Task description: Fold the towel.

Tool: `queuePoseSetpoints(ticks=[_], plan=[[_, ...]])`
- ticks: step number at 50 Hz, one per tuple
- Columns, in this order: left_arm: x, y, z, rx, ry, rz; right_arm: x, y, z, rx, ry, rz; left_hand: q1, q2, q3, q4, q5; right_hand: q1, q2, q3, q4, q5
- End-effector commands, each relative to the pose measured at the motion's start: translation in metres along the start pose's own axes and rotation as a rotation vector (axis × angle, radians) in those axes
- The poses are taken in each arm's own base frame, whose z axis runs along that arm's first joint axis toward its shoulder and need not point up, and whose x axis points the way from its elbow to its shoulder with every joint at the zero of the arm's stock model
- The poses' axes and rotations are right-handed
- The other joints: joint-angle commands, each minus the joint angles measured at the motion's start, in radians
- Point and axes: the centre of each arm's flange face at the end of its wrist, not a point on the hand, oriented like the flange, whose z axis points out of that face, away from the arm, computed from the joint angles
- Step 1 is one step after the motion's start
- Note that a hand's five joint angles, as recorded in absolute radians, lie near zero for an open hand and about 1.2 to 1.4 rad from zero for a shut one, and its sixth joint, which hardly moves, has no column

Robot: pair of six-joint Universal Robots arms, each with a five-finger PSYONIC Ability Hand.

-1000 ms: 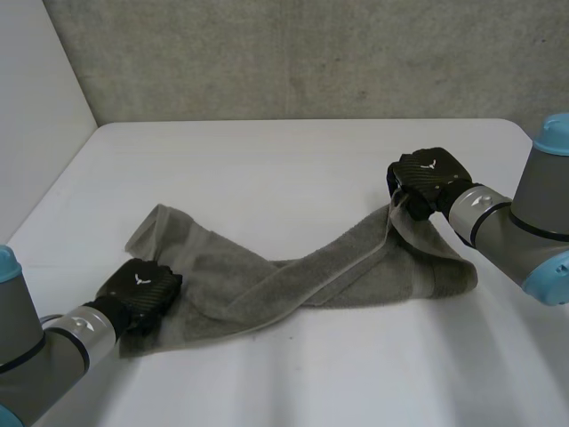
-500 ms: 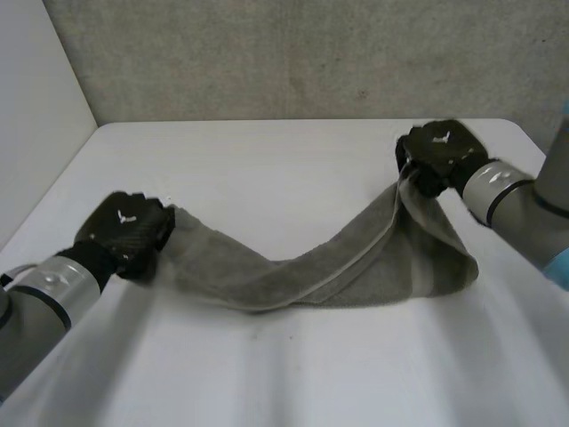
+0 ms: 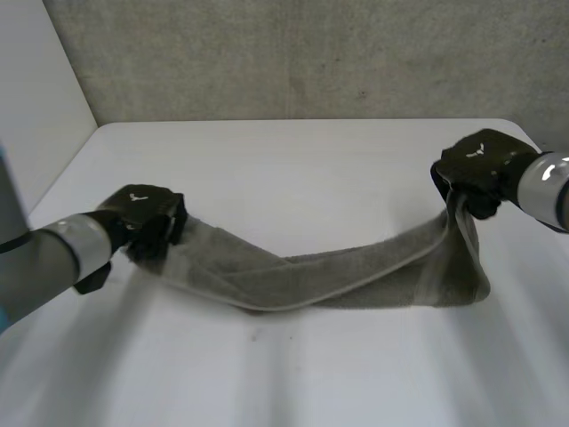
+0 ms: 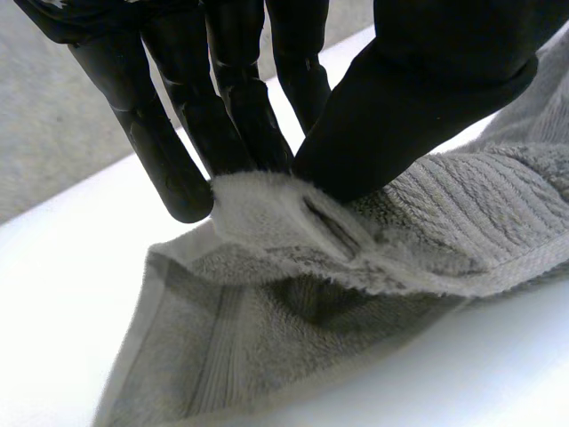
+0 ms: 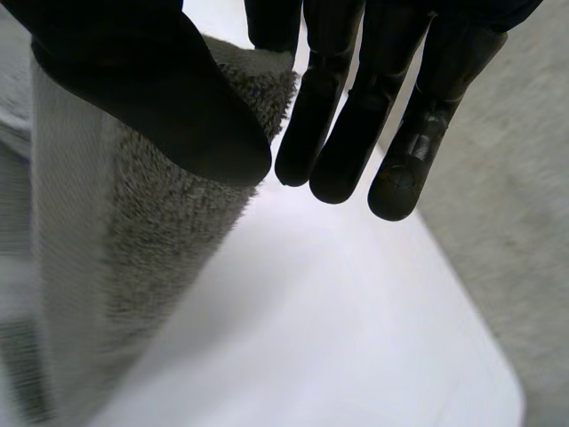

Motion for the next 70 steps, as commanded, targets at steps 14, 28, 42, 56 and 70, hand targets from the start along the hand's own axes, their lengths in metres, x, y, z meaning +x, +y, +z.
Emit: queuePoseSetpoints(ticks=[14, 28, 42, 56, 70], plan=[[-0.089, -0.244, 0.009, 1.055, -0.332, -0.07, 0.129, -0.129, 0.016, 0.976, 0.751, -0.148, 0.23, 0.177, 0.179, 0.173, 0.194, 0.003, 0.179, 0.181, 0.179, 0.187], [-0.086, -0.152, 0.051, 0.734, -0.326, -0.192, 0.063, -0.065, 0.047, 0.704, 0.343, 0.004, 0.23, 0.177, 0.179, 0.173, 0.194, 0.003, 0.179, 0.181, 0.179, 0.187], [-0.033, 0.025, 0.08, 0.2, -0.145, -0.181, -0.04, 0.041, 0.088, 0.432, -0.017, 0.164, 0.23, 0.177, 0.179, 0.173, 0.194, 0.003, 0.179, 0.181, 0.179, 0.187], [-0.022, 0.016, 0.05, 0.189, -0.151, -0.073, -0.052, 0.066, 0.071, 0.244, -0.038, 0.267, 0.23, 0.177, 0.179, 0.173, 0.194, -0.743, -0.567, -0.564, -0.567, -0.559], [-0.024, -0.003, 0.036, 0.243, -0.167, -0.087, -0.044, 0.063, 0.046, 0.096, -0.002, 0.462, 0.23, 0.177, 0.179, 0.173, 0.194, -1.038, -0.862, -0.86, -0.862, -0.854]])
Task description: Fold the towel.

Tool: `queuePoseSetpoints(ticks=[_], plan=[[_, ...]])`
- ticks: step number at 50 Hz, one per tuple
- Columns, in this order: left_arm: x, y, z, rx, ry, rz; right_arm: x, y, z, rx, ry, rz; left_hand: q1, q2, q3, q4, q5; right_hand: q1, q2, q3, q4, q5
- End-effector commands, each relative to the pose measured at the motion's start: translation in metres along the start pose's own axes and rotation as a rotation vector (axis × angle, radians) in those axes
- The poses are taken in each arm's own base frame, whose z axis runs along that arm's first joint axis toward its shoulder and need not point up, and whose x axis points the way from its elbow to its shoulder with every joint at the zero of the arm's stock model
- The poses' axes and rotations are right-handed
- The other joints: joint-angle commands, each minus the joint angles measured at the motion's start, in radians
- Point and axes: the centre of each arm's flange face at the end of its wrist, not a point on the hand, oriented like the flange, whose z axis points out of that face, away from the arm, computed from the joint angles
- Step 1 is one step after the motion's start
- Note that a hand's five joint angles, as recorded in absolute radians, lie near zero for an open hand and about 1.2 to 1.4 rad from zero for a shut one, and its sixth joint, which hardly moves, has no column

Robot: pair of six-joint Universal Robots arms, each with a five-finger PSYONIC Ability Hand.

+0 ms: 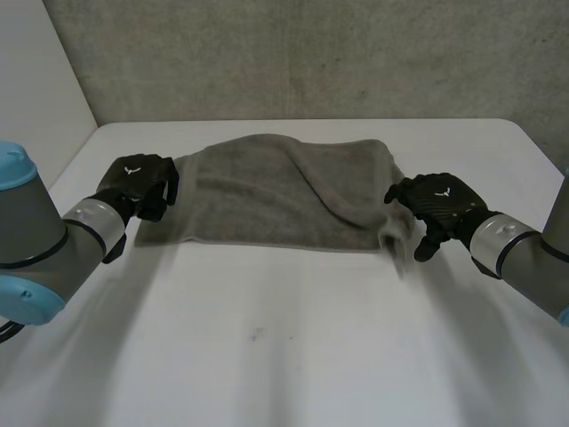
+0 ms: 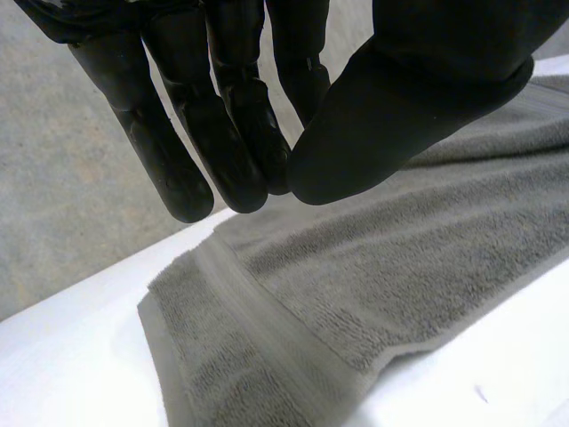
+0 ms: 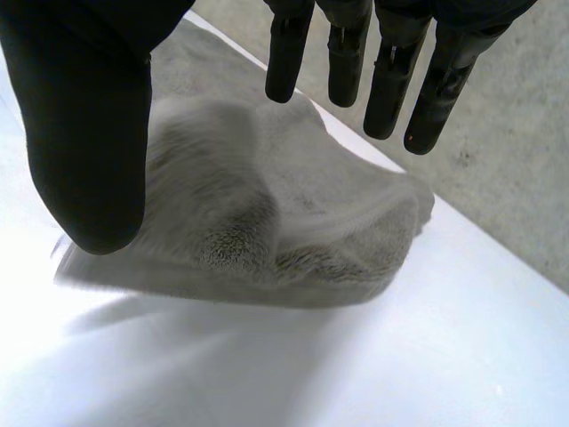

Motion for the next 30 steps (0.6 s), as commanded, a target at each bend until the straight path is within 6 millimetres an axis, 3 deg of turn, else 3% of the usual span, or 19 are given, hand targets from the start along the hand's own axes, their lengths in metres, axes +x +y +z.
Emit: queuePoseSetpoints(ticks=[1, 12, 22, 24, 26, 27, 29, 30], plan=[[-0.001, -0.002, 0.0, 0.008, -0.007, -0.006, 0.007, -0.01, -0.012, -0.024, 0.085, 0.149, 0.23, 0.177, 0.179, 0.173, 0.185, -0.011, 0.023, 0.024, 0.026, 0.026], [0.001, 0.006, -0.003, -0.01, -0.006, -0.014, 0.011, -0.021, -0.022, 0.003, 0.157, 0.395, 0.23, 0.177, 0.179, 0.173, 0.185, -0.049, -0.015, -0.014, -0.012, -0.012], [0.002, 0.005, -0.003, -0.004, -0.007, -0.024, -0.028, -0.006, -0.015, -0.019, 0.155, 0.412, -0.064, -0.116, -0.114, -0.12, -0.108, -0.09, -0.056, -0.055, -0.053, -0.053], [0.001, 0.005, -0.004, -0.006, -0.008, -0.036, -0.033, -0.001, -0.012, -0.021, 0.158, 0.406, -0.134, -0.187, -0.185, -0.19, -0.179, -0.096, -0.062, -0.061, -0.059, -0.059], [0.0, 0.006, -0.004, -0.009, -0.011, -0.055, -0.043, 0.006, -0.007, -0.021, 0.155, 0.392, -0.402, -0.455, -0.453, -0.459, -0.447, -0.102, -0.068, -0.067, -0.065, -0.065], [0.0, 0.006, -0.004, -0.009, -0.011, -0.056, -0.043, 0.006, -0.007, -0.021, 0.155, 0.392, -0.404, -0.457, -0.455, -0.46, -0.449, -0.102, -0.068, -0.067, -0.065, -0.065], [0.001, 0.008, -0.004, -0.015, -0.009, -0.063, -0.051, 0.015, 0.002, -0.026, 0.145, 0.381, -0.737, -0.79, -0.788, -0.794, -0.782, -0.099, -0.065, -0.064, -0.062, -0.062], [0.001, 0.008, -0.004, -0.015, -0.009, -0.063, -0.051, 0.015, 0.002, -0.026, 0.145, 0.381, -0.739, -0.792, -0.79, -0.795, -0.783, -0.099, -0.065, -0.064, -0.062, -0.062]])
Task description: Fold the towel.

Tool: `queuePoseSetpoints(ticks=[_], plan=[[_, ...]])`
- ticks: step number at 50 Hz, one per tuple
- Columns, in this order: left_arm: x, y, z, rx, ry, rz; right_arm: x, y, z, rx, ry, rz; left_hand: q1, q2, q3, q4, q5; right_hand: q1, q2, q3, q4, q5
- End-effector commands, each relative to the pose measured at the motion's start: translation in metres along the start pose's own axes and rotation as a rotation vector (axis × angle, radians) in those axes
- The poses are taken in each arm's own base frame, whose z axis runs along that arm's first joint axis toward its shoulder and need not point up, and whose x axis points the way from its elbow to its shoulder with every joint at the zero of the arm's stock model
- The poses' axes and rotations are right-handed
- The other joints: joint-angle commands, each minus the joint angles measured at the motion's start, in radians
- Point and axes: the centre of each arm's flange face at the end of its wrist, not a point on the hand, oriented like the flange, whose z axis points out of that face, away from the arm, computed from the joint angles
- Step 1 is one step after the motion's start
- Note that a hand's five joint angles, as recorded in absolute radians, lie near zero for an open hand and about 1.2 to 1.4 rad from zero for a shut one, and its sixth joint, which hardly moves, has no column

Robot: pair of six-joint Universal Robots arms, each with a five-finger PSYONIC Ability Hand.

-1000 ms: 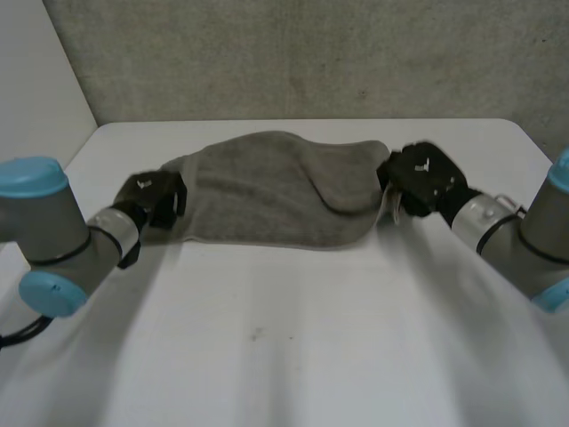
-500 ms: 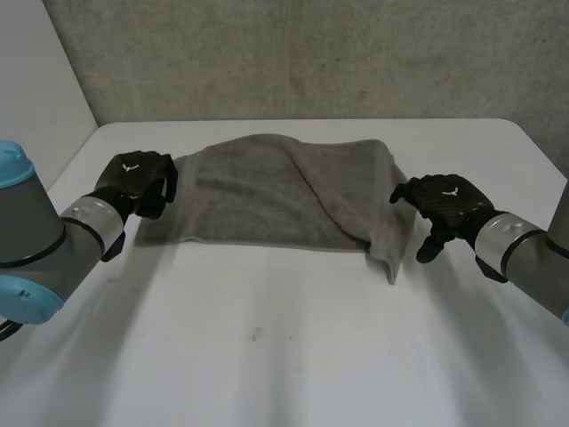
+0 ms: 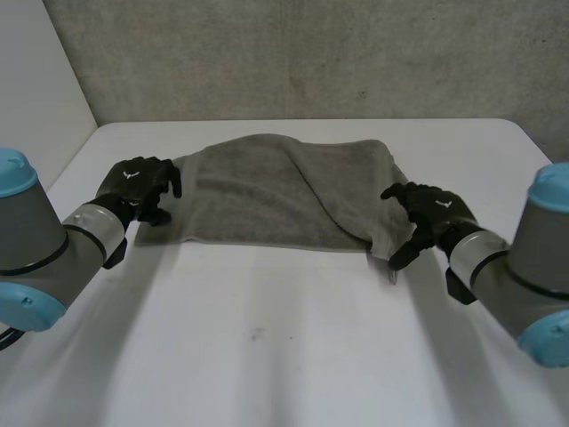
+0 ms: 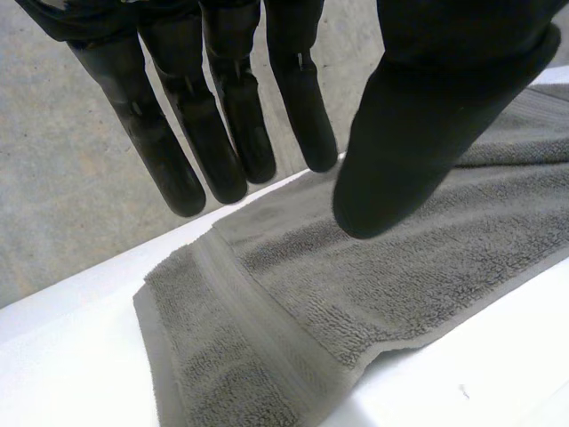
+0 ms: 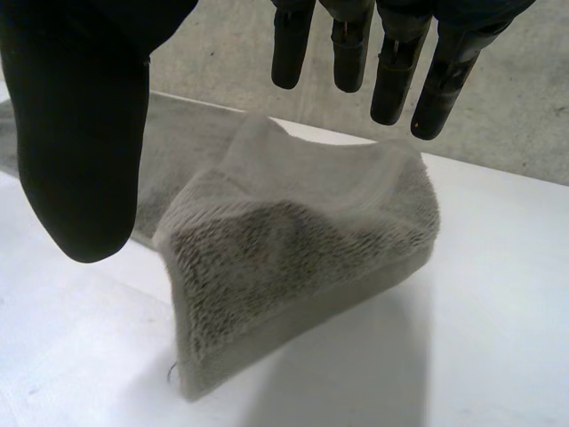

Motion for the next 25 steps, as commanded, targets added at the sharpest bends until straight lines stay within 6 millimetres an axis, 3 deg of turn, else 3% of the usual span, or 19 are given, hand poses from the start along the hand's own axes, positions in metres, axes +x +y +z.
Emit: queuePoseSetpoints(ticks=[1, 8, 18, 25], plan=[[0.0, 0.003, 0.0, -0.01, -0.001, -0.026, -0.011, 0.028, 0.016, -0.01, -0.004, -0.032, -0.473, -0.471, -0.473, -0.479, -0.483, 0.005, 0.026, 0.031, 0.028, 0.027], [0.0, 0.003, 0.0, -0.011, -0.001, -0.027, -0.008, 0.039, 0.03, 0.016, 0.023, -0.075, -0.568, -0.566, -0.568, -0.574, -0.578, 0.131, 0.152, 0.157, 0.154, 0.154], [0.001, 0.008, -0.002, -0.026, 0.001, -0.03, 0.008, 0.021, 0.043, 0.17, 0.158, -0.257, -0.568, -0.566, -0.568, -0.574, -0.578, 0.471, 0.493, 0.497, 0.494, 0.494], [0.001, 0.01, -0.002, -0.029, 0.003, -0.031, 0.008, 0.02, 0.042, 0.169, 0.155, -0.27, -0.568, -0.566, -0.568, -0.574, -0.578, 0.519, 0.54, 0.544, 0.542, 0.541]])
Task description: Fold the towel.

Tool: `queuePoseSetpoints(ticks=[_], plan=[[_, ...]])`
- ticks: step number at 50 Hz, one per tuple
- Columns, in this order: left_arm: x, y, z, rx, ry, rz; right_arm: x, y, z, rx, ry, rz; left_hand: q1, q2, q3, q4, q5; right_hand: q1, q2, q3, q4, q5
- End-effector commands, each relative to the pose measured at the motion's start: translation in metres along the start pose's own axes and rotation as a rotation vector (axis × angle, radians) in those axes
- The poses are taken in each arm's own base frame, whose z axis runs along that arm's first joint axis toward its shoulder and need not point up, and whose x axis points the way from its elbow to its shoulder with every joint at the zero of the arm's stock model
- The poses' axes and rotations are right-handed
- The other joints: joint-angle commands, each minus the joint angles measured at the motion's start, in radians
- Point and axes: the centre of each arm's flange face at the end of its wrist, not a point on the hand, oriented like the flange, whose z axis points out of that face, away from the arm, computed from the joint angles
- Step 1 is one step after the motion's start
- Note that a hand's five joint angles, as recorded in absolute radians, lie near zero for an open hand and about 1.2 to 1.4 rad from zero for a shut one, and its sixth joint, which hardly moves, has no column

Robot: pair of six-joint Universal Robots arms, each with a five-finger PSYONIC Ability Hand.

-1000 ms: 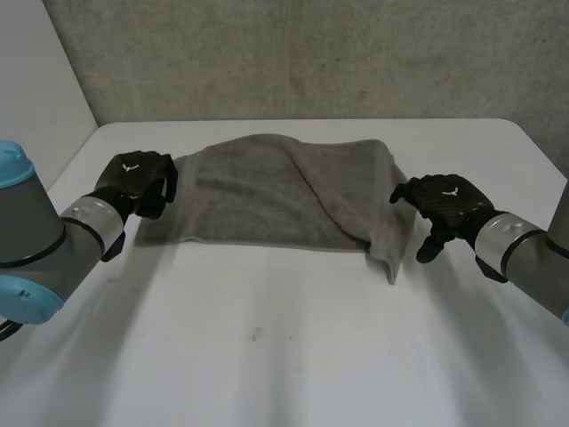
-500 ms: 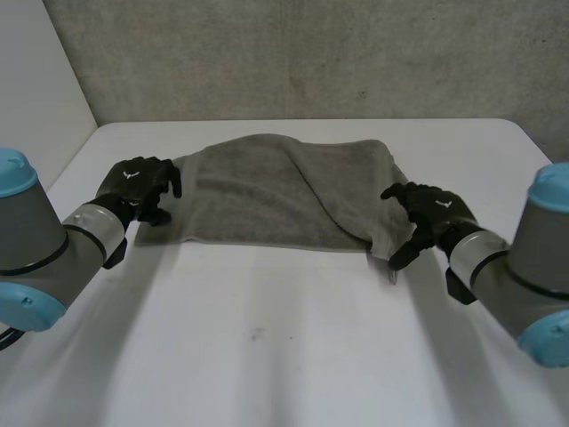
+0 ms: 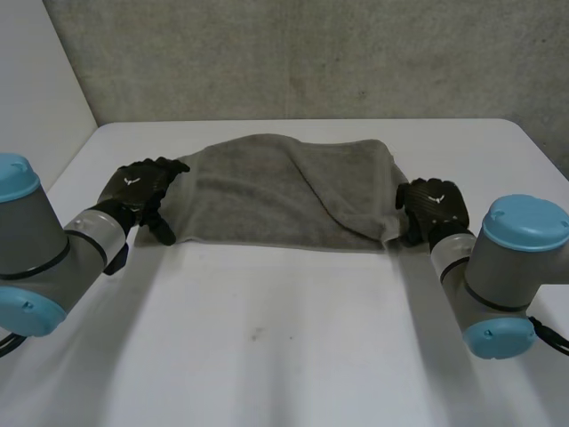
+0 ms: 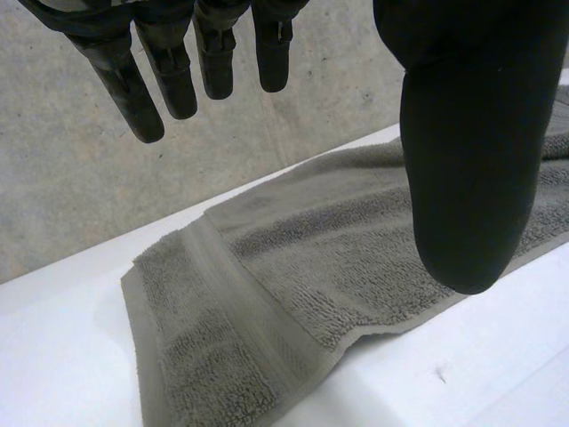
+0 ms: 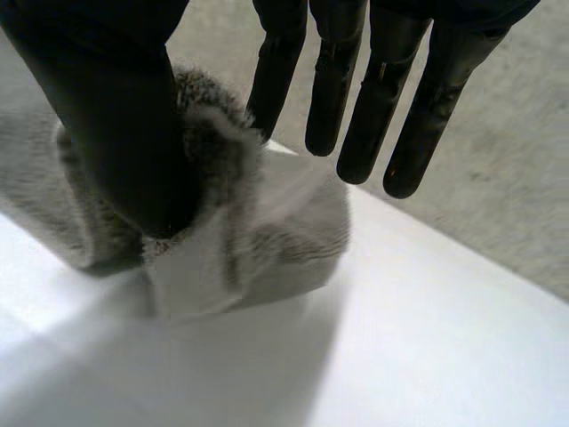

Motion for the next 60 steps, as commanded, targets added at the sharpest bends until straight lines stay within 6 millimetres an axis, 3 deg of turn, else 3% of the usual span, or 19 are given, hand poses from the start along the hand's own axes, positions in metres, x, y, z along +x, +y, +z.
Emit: queuePoseSetpoints(ticks=[1, 5, 6, 7, 8, 15, 17, 18, 20, 24, 38, 44, 53, 60], plan=[[0.0, 0.003, 0.0, -0.007, 0.002, -0.002, 0.004, -0.005, 0.0, 0.017, 0.013, -0.033, 0.021, 0.024, 0.019, 0.022, 0.02, 0.064, 0.158, 0.158, 0.158, 0.165], [0.001, 0.004, 0.0, -0.012, 0.004, -0.003, 0.002, -0.004, -0.001, 0.018, -0.007, -0.035, 0.021, 0.024, 0.019, 0.022, 0.02, 0.167, 0.261, 0.261, 0.261, 0.268], [0.001, 0.005, 0.0, -0.013, 0.004, -0.003, 0.001, -0.005, -0.001, 0.023, -0.026, -0.035, 0.021, 0.024, 0.019, 0.022, 0.02, 0.333, 0.427, 0.426, 0.426, 0.434], [0.001, 0.005, 0.0, -0.013, 0.004, -0.003, 0.001, -0.005, -0.001, 0.023, -0.026, -0.035, 0.021, 0.024, 0.019, 0.022, 0.02, 0.334, 0.428, 0.428, 0.428, 0.435], [0.001, 0.006, 0.001, -0.015, 0.004, -0.003, -0.002, -0.005, -0.001, 0.029, -0.052, -0.035, 0.023, 0.027, 0.021, 0.025, 0.023, 0.645, 0.739, 0.739, 0.739, 0.746], [0.002, 0.01, 0.001, -0.024, 0.01, -0.002, -0.003, -0.032, -0.01, 0.106, -0.12, -0.046, 0.038, 0.042, 0.036, 0.04, 0.037, 0.665, 0.759, 0.759, 0.759, 0.766], [0.002, 0.015, 0.003, -0.033, 0.011, 0.005, 0.011, -0.06, -0.014, 0.179, -0.092, -0.053, 0.07, 0.074, 0.068, 0.072, 0.069, 0.665, 0.759, 0.759, 0.759, 0.766], [0.002, 0.015, 0.003, -0.033, 0.011, 0.005, 0.011, -0.061, -0.014, 0.18, -0.092, -0.053, 0.07, 0.074, 0.068, 0.072, 0.07, 0.665, 0.759, 0.759, 0.759, 0.766], [0.001, 0.02, 0.006, -0.043, 0.012, 0.016, 0.029, -0.081, -0.017, 0.209, -0.054, -0.056, 0.187, 0.191, 0.185, 0.189, 0.186, 0.665, 0.759, 0.759, 0.759, 0.766], [0.001, 0.026, 0.01, -0.056, 0.016, 0.048, 0.043, -0.092, -0.021, 0.198, -0.029, -0.066, 0.264, 0.268, 0.262, 0.265, 0.263, 0.665, 0.759, 0.759, 0.759, 0.766], [-0.004, 0.052, 0.037, -0.09, 0.031, 0.178, 0.085, -0.075, -0.024, 0.046, 0.019, -0.133, 0.264, 0.268, 0.262, 0.266, 0.263, 0.665, 0.759, 0.759, 0.759, 0.766], [-0.002, 0.06, 0.048, -0.09, 0.04, 0.181, 0.101, -0.094, -0.032, 0.078, 0.055, -0.137, 0.267, 0.271, 0.265, 0.269, 0.266, 0.665, 0.759, 0.759, 0.759, 0.766], [0.003, 0.064, 0.065, -0.074, 0.066, 0.187, 0.099, -0.094, -0.036, 0.071, 0.027, -0.131, 0.379, 0.383, 0.377, 0.38, 0.378, 0.665, 0.759, 0.759, 0.759, 0.766], [0.023, 0.064, 0.056, -0.108, 0.15, 0.175, 0.1, -0.091, -0.035, 0.062, 0.023, -0.128, 0.373, 0.377, 0.371, 0.374, 0.372, 0.665, 0.759, 0.759, 0.759, 0.766]])
